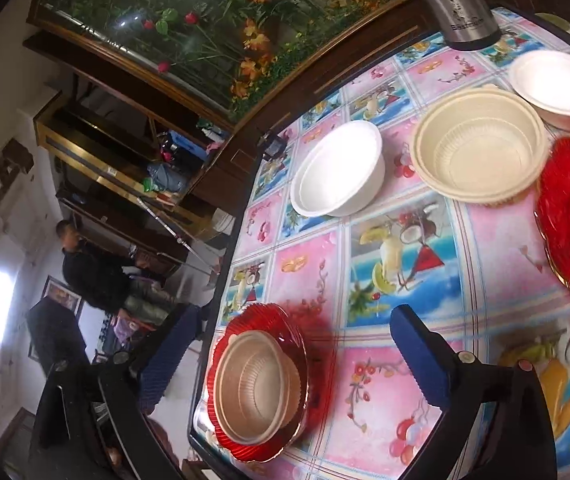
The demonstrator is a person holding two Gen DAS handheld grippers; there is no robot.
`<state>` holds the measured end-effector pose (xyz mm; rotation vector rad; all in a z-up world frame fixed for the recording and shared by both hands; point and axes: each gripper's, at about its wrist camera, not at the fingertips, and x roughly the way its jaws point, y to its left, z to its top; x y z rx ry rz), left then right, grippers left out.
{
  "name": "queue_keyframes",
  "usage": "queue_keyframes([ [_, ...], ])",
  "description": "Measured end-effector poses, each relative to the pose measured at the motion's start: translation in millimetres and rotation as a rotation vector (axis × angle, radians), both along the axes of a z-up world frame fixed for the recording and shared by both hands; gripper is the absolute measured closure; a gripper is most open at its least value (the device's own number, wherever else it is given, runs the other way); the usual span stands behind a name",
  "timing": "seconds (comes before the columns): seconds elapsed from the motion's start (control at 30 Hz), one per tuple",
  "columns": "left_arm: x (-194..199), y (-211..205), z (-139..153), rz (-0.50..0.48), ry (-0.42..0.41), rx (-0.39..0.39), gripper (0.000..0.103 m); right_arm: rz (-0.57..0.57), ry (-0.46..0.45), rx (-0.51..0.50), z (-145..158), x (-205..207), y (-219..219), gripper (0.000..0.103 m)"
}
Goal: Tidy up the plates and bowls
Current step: 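Reach to the white bowl and grasp its rim with both grippers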
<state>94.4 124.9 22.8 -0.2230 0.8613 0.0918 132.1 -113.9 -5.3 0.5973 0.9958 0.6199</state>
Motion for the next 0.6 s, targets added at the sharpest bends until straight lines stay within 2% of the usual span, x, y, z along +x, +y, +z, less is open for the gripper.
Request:
queue_keyframes([
  [0.27,55.7,2.6,10.3,0.040,0.036,-0.025,0.014,0.018,0.040,0.016,18.8,54.9,-3.7,0.000],
  [0.47,100.1,11.0,-1.9,0.111,0.111,-0.063,0.014,0.066,0.039,-0.029,37.3,109.0,6.7,0.000],
  [0.53,114.4,14.2,-9.1,0.144,0.141,-0.067,0.014,0.069,0.046,-0.035,37.0,128.0,9.8,0.000],
  [0.6,126.1,16.9,-15.8,0.160,0.160,-0.104,0.014,0.071,0.075,-0.052,31.8,148.4,14.9,0.000],
])
